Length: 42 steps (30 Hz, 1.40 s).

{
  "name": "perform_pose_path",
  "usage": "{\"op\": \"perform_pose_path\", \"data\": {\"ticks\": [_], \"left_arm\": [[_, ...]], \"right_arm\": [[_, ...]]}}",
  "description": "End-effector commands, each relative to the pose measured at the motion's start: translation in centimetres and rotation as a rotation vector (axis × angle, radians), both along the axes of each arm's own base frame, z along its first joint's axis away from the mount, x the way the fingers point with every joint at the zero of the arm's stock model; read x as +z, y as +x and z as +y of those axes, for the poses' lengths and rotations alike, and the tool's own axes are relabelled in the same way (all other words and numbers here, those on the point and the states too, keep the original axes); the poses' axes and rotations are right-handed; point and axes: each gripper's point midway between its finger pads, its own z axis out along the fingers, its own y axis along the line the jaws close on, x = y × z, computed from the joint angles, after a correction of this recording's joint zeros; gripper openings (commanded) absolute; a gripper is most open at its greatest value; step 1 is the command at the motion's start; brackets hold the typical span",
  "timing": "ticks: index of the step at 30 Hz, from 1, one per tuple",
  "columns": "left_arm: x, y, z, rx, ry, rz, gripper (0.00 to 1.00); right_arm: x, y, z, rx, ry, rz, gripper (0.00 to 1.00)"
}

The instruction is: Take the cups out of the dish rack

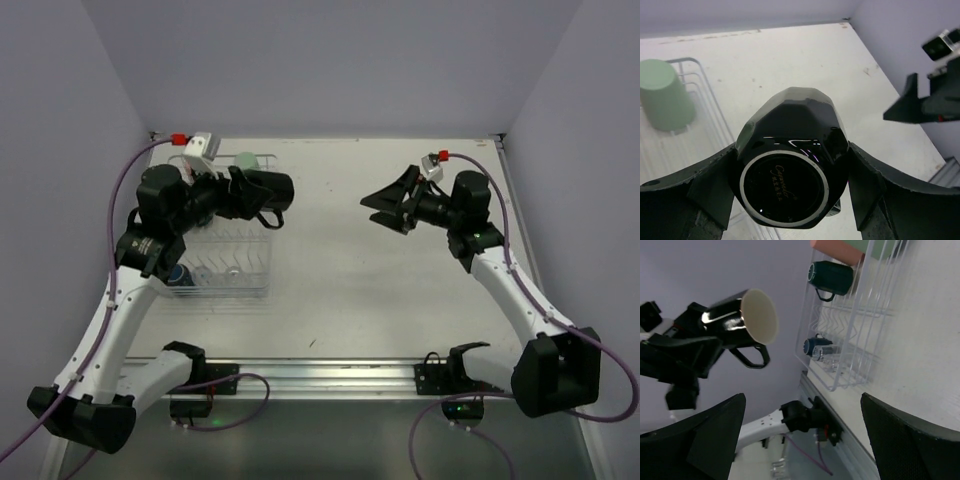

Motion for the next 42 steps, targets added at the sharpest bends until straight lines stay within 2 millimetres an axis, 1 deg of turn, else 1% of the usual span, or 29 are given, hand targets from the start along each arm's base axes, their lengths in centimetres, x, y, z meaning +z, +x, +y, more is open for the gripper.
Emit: {"op": "perform_pose_path", "data": {"ticks": [1, 2, 3, 5, 6, 7, 8, 9, 10, 12, 15, 17, 20, 26, 29, 32, 35, 36, 38, 41, 42], "left_arm": [[3.3, -2.7, -3.7, -0.261, -0.08, -0.231, 0.0], [3.0, -3.6, -3.9, -0.284, -0.089, -0.264, 0.0], [2.8, -4.2, -4.2, -0.312, -0.094, -0.278, 0.0], [3.0, -5.2, -4.5, -0.34, -0.105, -0.337, 0.0], [3.0, -5.4, -4.5, -0.349, -0.108, -0.35, 0.0], [3.7, -6.1, -4.6, -0.368, -0.122, -0.392, 0.0], [3.9, -6.5, -4.7, -0.378, -0.13, -0.411, 0.0], [3.2, -6.7, -4.8, -0.391, -0.136, -0.405, 0.0], [3.3, -6.9, -4.9, -0.398, -0.14, -0.412, 0.0], [3.2, -7.0, -5.1, -0.41, -0.137, -0.412, 0.0], [3.0, -7.1, -5.4, -0.421, -0.137, -0.416, 0.0], [2.9, -7.3, -5.5, -0.428, -0.138, -0.422, 0.0], [2.4, -7.6, -5.8, -0.445, -0.138, -0.422, 0.0], [1.3, -7.6, -5.9, -0.453, -0.126, -0.412, 0.0], [1.0, -7.7, -5.9, -0.459, -0.125, -0.405, 0.0], [1.0, -8.0, -6.2, -0.476, -0.134, -0.407, 0.0], [1.2, -8.4, -6.6, -0.497, -0.154, -0.413, 0.0], [1.1, -8.5, -6.8, -0.505, -0.158, -0.411, 0.0], [1.2, -8.8, -7.0, -0.523, -0.166, -0.412, 0.0], [1.4, -9.4, -7.3, -0.551, -0.173, -0.416, 0.0], [1.4, -9.4, -7.4, -0.556, -0.175, -0.415, 0.0]], "right_arm": [[3.0, -0.9, 1.8, 0.115, 0.209, 0.127, 0.99], [3.4, -0.7, 2.2, 0.136, 0.243, 0.124, 0.99], [3.4, -0.9, 2.5, 0.153, 0.293, 0.204, 0.99], [3.9, -1.1, 3.4, 0.2, 0.343, 0.209, 0.98], [4.1, -1.2, 3.7, 0.21, 0.37, 0.258, 0.98], [4.4, -1.5, 4.4, 0.235, 0.382, 0.256, 0.97], [4.6, -1.6, 4.8, 0.244, 0.398, 0.287, 0.97], [4.3, -1.4, 5.3, 0.247, 0.403, 0.31, 0.97], [4.2, -1.8, 6.0, 0.267, 0.404, 0.324, 0.96], [3.9, -1.8, 6.8, 0.28, 0.414, 0.37, 0.95], [4.2, -2.8, 8.9, 0.346, 0.437, 0.403, 0.93], [4.3, -2.9, 9.6, 0.357, 0.45, 0.428, 0.91], [4.9, -2.9, 10.4, 0.373, 0.466, 0.437, 0.89], [6.0, -3.3, 10.8, 0.387, 0.482, 0.425, 0.88], [6.3, -3.1, 10.9, 0.388, 0.489, 0.419, 0.88], [6.7, -3.2, 11.7, 0.414, 0.488, 0.413, 0.87], [7.7, -3.4, 12.6, 0.447, 0.504, 0.404, 0.82], [8.1, -3.5, 12.9, 0.462, 0.513, 0.39, 0.76], [8.6, -3.4, 13.3, 0.481, 0.525, 0.39, 0.72], [9.2, -3.9, 13.5, 0.532, 0.547, 0.381, 0.63], [8.9, -3.8, 13.6, 0.546, 0.549, 0.387, 0.58]]}}
